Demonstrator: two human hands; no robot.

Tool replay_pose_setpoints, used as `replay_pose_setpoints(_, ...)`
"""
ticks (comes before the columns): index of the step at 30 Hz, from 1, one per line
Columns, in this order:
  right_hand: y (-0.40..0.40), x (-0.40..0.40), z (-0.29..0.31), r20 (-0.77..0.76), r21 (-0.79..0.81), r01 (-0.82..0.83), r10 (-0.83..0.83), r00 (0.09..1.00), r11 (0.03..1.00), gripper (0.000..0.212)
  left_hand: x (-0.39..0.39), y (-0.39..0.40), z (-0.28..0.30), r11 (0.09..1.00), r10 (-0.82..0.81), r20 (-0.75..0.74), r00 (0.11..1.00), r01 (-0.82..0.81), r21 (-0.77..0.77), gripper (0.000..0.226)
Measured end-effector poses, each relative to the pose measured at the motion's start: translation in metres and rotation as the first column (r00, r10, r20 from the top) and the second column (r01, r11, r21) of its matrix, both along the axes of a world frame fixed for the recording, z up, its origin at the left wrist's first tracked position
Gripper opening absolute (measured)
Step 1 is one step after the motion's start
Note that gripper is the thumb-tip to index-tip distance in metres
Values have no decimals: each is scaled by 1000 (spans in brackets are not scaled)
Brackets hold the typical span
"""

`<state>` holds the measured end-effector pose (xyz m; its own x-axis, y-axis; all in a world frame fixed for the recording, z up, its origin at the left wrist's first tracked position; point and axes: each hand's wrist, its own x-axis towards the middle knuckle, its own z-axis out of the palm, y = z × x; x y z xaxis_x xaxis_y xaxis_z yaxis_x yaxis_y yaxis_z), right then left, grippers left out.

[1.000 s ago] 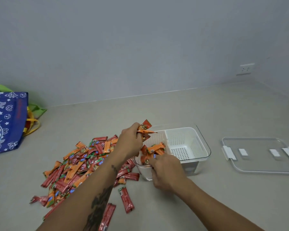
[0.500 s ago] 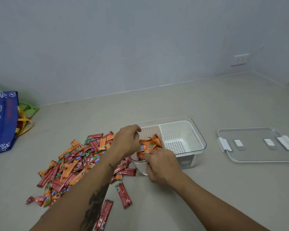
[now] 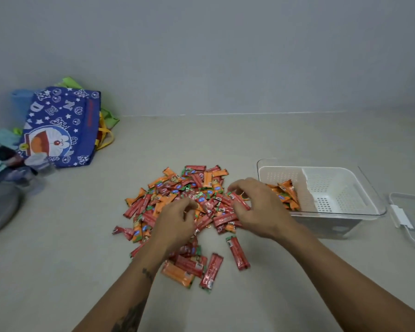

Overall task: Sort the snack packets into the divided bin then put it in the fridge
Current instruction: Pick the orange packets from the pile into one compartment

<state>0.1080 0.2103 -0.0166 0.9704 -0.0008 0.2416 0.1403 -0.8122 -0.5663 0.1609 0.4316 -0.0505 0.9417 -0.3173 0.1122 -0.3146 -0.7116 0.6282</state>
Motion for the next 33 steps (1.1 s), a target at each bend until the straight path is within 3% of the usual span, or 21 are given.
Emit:
replay_pose_setpoints(9, 96, 47, -53, -348, -154, -129, 69, 935, 980, 44, 18, 110, -50, 994, 81, -71, 994, -75, 78, 20)
replay_pose_setpoints(15, 133, 52, -80, -476, -204, -170, 54, 878, 964, 46, 11, 146, -87, 975, -36, -159, 987, 70, 211, 24)
replay_pose_setpoints(20, 146, 61, -83, -507, -348, -122, -77, 859, 929, 33, 21, 149, -105, 973, -39, -127, 991, 66, 220, 39)
replay_pose_setpoints(23, 153, 76, -76, -462, -371, -98, -92, 882, 923, 35, 27, 146, -109, 983, -39, -106, 994, 57, 176, 31)
replay_pose_setpoints(27, 168, 96, -81, -449, -419, -111, -100, 888, 901, 54, 32, 146, -110, 992, -75, -52, 996, 80, 99, 16)
replay_pose_setpoints(30, 173, 104, -93, -404, -516, -110, -128, 906, 850, 45, 33, 146, -114, 990, -70, -8, 998, 71, 123, 23)
replay_pose_setpoints(33, 167, 107, -95, -333, -549, -107, -100, 938, 829, 34, 33, 149, -123, 989, -86, 62, 994, 78, 126, 13)
